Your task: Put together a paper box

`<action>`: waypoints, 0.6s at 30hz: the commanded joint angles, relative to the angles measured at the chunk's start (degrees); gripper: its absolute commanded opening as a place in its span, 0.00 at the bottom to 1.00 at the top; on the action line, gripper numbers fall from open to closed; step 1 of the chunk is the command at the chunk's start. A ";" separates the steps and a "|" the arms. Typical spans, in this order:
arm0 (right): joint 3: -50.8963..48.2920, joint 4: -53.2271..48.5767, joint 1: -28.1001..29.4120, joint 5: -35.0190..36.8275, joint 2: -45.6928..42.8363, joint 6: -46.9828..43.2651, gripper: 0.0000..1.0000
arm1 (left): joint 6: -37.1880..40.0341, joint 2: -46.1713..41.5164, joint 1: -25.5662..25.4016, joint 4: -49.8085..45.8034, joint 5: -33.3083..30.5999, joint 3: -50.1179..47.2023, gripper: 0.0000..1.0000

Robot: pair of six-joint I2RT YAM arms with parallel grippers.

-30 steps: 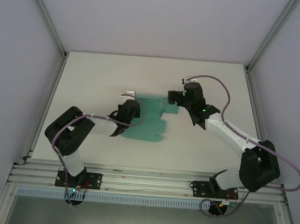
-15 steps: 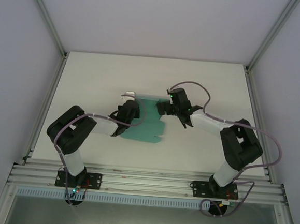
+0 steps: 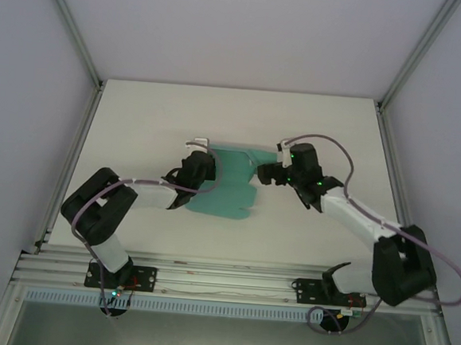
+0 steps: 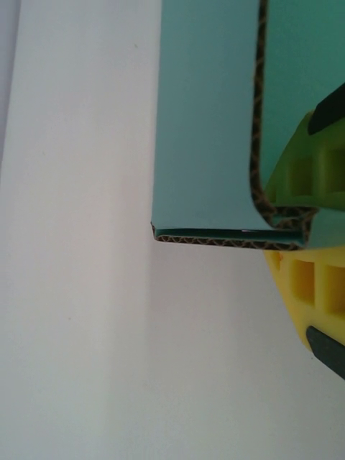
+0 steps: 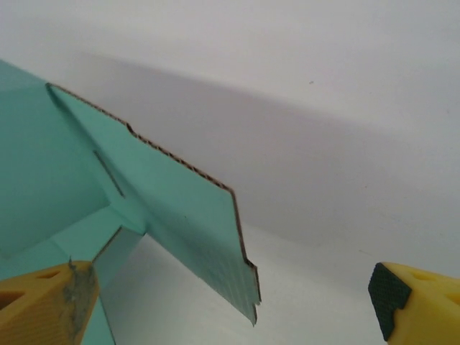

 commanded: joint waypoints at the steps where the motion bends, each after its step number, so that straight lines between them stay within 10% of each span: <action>1: -1.27 -2.50 -2.42 -10.31 -2.98 -1.89 0.87 | 0.74 -3.75 -0.14 -1.63 4.37 0.81 0.00; 8: 0.71 -2.11 -5.22 -17.43 -1.98 -3.16 0.48 | 1.70 -6.70 -0.10 -2.08 8.49 0.55 0.00; 18: 3.36 -4.55 -5.76 -17.90 -0.90 -4.82 0.21 | 2.30 -6.50 -0.08 -3.70 10.40 1.25 0.00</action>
